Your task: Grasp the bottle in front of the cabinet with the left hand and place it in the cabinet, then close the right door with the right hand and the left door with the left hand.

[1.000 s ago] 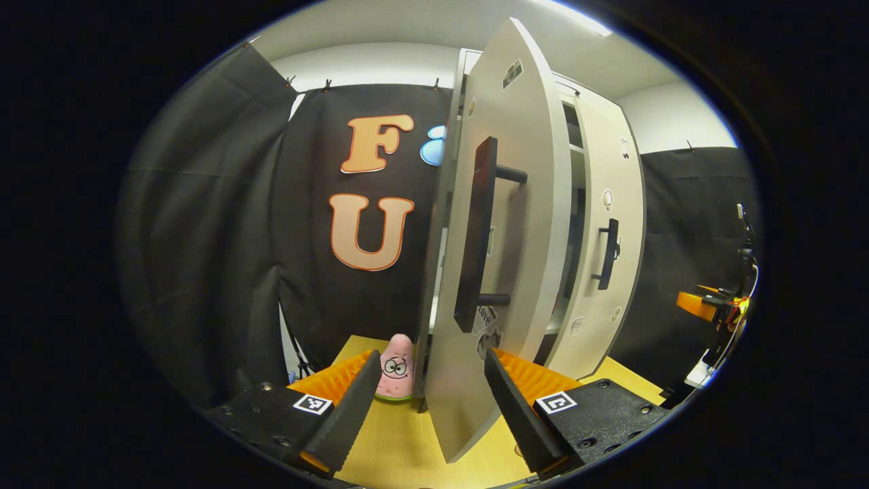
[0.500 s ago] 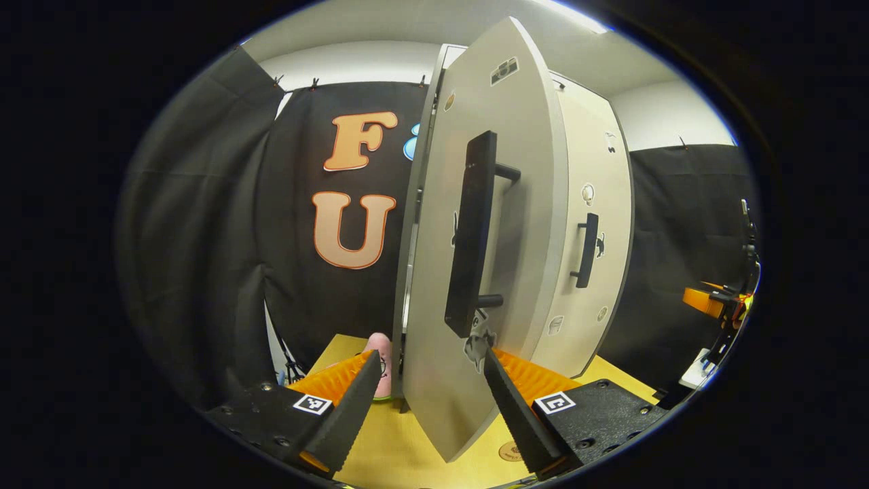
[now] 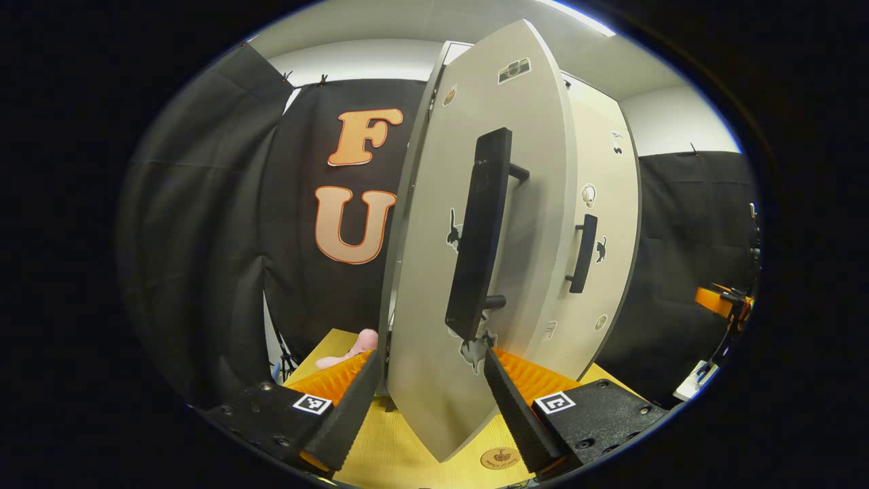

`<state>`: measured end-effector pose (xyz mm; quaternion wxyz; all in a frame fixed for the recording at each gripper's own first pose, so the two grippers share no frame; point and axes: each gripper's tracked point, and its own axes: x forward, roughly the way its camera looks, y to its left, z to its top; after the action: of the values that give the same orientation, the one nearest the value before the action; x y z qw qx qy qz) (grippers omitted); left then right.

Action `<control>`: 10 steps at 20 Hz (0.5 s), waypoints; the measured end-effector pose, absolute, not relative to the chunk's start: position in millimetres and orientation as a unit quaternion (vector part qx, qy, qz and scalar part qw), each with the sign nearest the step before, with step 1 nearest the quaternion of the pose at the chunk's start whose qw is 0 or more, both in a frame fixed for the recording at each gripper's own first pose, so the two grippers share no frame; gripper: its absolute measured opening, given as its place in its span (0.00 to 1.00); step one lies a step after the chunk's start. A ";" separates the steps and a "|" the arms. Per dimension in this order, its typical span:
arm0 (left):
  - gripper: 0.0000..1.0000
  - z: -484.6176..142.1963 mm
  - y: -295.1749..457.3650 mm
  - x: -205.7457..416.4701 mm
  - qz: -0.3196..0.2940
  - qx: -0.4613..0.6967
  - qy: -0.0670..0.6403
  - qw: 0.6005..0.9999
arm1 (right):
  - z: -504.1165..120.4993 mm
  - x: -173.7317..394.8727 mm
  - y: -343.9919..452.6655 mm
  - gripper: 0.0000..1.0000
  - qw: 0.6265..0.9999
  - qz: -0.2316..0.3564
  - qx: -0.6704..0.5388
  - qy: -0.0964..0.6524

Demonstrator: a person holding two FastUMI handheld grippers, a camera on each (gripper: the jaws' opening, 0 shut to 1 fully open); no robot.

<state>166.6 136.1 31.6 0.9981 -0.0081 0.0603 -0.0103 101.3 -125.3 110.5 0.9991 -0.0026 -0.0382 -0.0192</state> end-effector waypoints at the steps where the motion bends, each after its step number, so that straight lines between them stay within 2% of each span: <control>1: 0.93 31.7 132.6 170.0 -0.009 -0.006 0.059 0.998 | 110.8 102.1 -130.8 0.95 0.999 -0.019 -0.002 -0.039; 5: 0.94 25.1 119.3 189.3 -0.011 -0.016 0.060 0.998 | 113.2 102.8 -155.7 0.95 0.999 -0.025 -0.002 -0.041; 10: 0.94 10.8 83.8 223.1 -0.047 -0.064 0.070 0.994 | 117.8 104.6 -195.4 0.95 0.998 -0.047 -0.002 -0.044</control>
<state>223.1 83.8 10.8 0.9944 -0.0640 0.0696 -0.0473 104.6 -195.4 117.8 0.9979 -0.0018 -0.0440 -0.0468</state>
